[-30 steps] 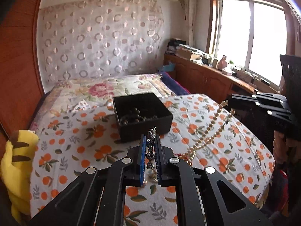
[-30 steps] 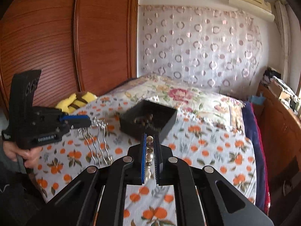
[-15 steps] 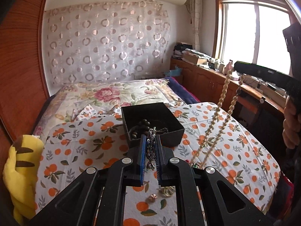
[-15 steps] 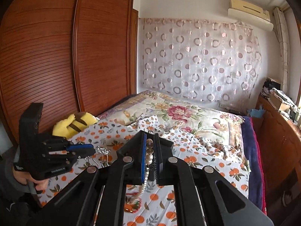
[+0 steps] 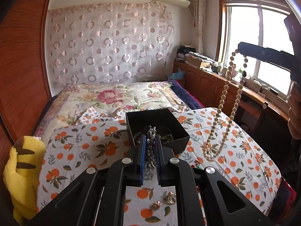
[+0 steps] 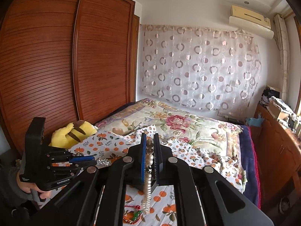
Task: Organize jewelry
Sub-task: 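Lift the pearl necklace and silver hairpin over the black box and open both tools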
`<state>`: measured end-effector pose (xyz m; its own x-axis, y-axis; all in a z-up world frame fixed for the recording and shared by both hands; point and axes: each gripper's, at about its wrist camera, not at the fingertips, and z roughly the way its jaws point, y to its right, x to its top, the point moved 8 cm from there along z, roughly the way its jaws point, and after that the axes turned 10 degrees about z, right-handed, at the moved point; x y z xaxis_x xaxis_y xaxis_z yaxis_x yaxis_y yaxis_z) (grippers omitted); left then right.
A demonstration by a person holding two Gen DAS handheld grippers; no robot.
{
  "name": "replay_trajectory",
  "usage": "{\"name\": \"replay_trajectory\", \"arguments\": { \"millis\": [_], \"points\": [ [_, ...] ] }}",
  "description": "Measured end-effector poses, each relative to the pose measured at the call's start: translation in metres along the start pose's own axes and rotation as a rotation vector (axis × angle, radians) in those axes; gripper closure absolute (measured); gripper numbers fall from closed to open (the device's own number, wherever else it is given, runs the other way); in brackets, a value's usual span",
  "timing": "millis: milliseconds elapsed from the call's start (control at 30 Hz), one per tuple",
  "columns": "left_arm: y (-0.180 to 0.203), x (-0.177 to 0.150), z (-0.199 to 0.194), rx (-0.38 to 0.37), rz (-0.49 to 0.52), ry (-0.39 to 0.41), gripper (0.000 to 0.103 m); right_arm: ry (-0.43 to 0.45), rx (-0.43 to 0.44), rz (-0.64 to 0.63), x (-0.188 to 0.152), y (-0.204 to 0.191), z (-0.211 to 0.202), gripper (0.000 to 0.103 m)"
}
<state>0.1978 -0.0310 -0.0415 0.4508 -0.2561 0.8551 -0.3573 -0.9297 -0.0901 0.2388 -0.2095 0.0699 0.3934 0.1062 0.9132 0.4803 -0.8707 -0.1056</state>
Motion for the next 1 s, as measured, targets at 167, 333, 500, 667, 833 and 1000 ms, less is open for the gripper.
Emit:
{"name": "replay_trajectory", "arguments": {
  "millis": [167, 333, 500, 667, 833, 1000],
  "points": [
    [-0.005, 0.009, 0.007, 0.018, 0.012, 0.002, 0.095, 0.009, -0.01, -0.013, 0.017, 0.001, 0.013, 0.095],
    [-0.008, 0.015, 0.015, 0.026, 0.015, -0.005, 0.095, 0.009, 0.004, 0.021, 0.04, 0.006, 0.032, 0.095],
    [-0.011, 0.021, 0.021, 0.017, 0.008, -0.01, 0.095, 0.0, 0.006, 0.035, 0.055, 0.007, 0.049, 0.095],
    [-0.016, 0.028, 0.028, 0.015, -0.006, -0.01, 0.095, -0.007, 0.014, 0.053, 0.059, 0.008, 0.055, 0.095],
    [-0.021, 0.034, 0.033, 0.005, -0.016, -0.009, 0.095, -0.043, 0.038, 0.07, 0.05, 0.009, 0.069, 0.095],
    [-0.024, 0.038, 0.04, 0.012, -0.016, -0.012, 0.095, -0.103, 0.036, 0.077, 0.028, 0.012, 0.087, 0.095]
  ]
}}
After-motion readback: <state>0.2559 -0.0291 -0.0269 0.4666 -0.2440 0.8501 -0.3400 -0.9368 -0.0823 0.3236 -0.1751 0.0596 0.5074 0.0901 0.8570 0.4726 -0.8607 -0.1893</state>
